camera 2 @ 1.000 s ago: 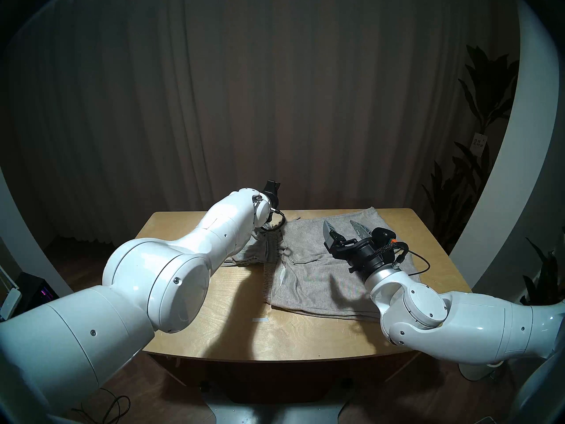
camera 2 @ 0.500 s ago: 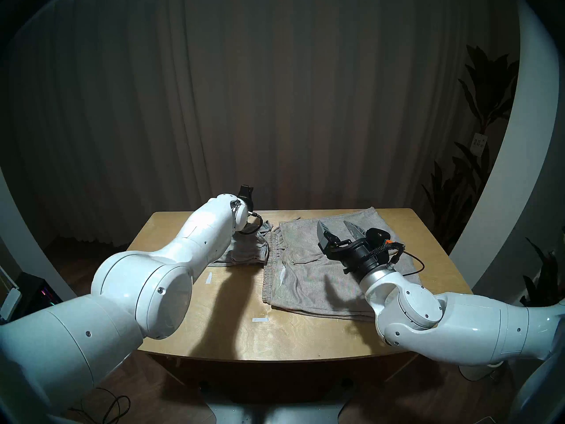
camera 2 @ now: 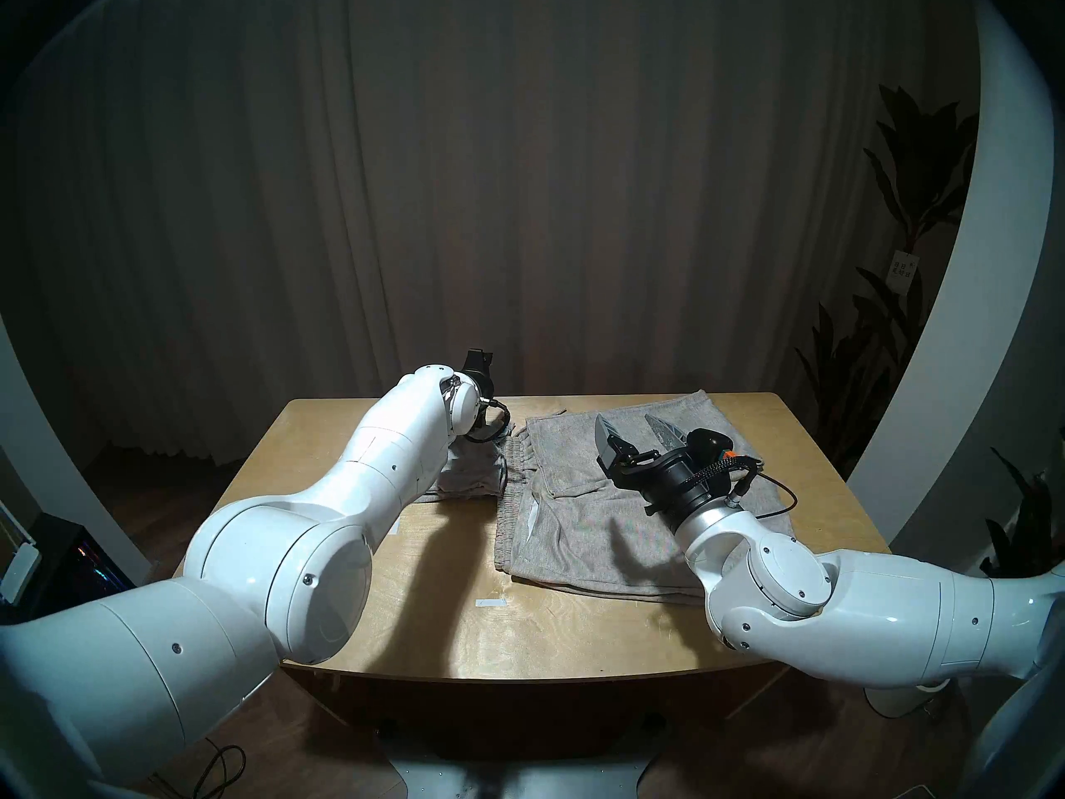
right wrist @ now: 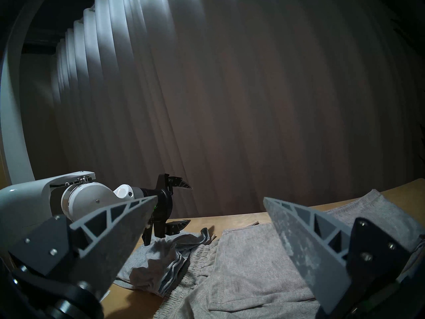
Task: Fold pants twice and stack them
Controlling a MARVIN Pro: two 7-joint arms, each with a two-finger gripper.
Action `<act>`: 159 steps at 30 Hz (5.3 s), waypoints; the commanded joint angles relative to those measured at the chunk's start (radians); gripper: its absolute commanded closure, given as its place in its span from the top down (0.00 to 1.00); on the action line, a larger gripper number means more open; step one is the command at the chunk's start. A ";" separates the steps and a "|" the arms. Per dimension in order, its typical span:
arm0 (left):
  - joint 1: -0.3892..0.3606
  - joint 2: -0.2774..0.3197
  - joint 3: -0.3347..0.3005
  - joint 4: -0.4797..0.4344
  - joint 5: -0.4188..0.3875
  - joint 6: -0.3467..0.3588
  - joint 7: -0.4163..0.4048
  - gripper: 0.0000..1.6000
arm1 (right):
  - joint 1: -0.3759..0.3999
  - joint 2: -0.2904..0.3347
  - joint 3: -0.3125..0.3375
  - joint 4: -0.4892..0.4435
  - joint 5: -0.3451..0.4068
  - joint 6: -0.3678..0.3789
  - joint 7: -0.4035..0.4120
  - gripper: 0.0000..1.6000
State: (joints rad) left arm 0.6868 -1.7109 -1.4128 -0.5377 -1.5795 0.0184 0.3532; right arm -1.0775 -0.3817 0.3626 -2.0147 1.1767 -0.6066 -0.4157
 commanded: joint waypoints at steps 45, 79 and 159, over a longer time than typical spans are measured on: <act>0.416 0.066 0.009 -0.676 0.046 -0.082 0.065 1.00 | 0.017 -0.002 -0.017 0.003 0.007 0.001 0.034 1.00; 0.412 0.067 0.059 -0.707 0.061 -0.018 0.149 1.00 | 0.014 -0.001 -0.028 0.000 0.021 -0.010 0.037 1.00; 0.491 0.116 -0.187 -0.971 -0.178 0.041 0.112 1.00 | -0.120 0.134 -0.089 -0.119 0.404 -0.230 -0.044 1.00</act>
State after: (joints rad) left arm 1.1211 -1.6343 -1.5593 -1.4122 -1.7319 0.0381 0.4447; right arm -1.1576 -0.2739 0.2873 -2.0835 1.5339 -0.7851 -0.4642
